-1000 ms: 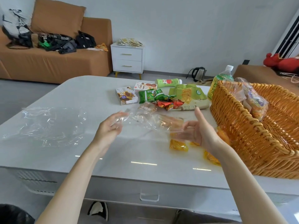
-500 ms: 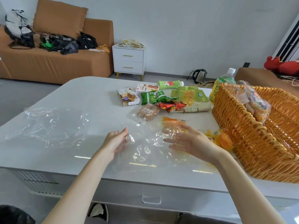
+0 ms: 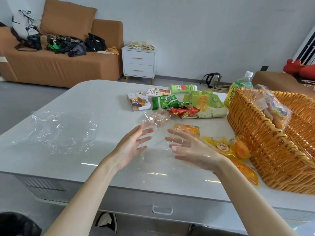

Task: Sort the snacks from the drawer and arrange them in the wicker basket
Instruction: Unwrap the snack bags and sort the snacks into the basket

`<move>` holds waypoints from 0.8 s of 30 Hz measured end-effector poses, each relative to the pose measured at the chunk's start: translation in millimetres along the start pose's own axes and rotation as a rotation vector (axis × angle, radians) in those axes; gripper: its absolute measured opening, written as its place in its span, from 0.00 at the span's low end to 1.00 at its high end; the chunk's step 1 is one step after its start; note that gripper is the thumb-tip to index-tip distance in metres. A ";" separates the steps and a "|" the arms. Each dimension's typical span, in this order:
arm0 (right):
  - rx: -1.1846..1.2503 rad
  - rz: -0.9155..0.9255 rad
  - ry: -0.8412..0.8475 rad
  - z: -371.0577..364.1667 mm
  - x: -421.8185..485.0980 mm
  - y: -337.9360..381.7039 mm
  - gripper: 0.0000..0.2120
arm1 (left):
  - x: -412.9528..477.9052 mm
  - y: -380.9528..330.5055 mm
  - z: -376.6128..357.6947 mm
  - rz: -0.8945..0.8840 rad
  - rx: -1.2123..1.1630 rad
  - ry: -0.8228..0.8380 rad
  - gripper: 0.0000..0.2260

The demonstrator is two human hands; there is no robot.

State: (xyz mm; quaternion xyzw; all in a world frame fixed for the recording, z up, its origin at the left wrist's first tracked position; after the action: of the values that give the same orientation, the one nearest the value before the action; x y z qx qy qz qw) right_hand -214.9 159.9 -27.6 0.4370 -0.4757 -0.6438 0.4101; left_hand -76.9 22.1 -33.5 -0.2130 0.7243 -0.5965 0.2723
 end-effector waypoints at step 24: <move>0.103 0.026 -0.024 -45.6 6.9 9.5 0.62 | -2.3 -13.1 -6.7 -0.182 0.100 -0.108 0.13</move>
State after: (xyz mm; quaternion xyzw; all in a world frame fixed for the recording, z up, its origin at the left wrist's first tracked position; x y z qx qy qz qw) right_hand -172.3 139.8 -27.1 0.4436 -0.5188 -0.6183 0.3896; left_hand -79.7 26.1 -19.4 -0.2959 0.6557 -0.6416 0.2660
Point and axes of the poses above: each hand's wrist, its own x-axis towards the middle knuckle, its own z-axis out of the back of the hand, y = z × x, the point moved 5 cm from there along x, towards the middle knuckle, and after that the axes turned 3 degrees about -y, right-handed, at the moved point
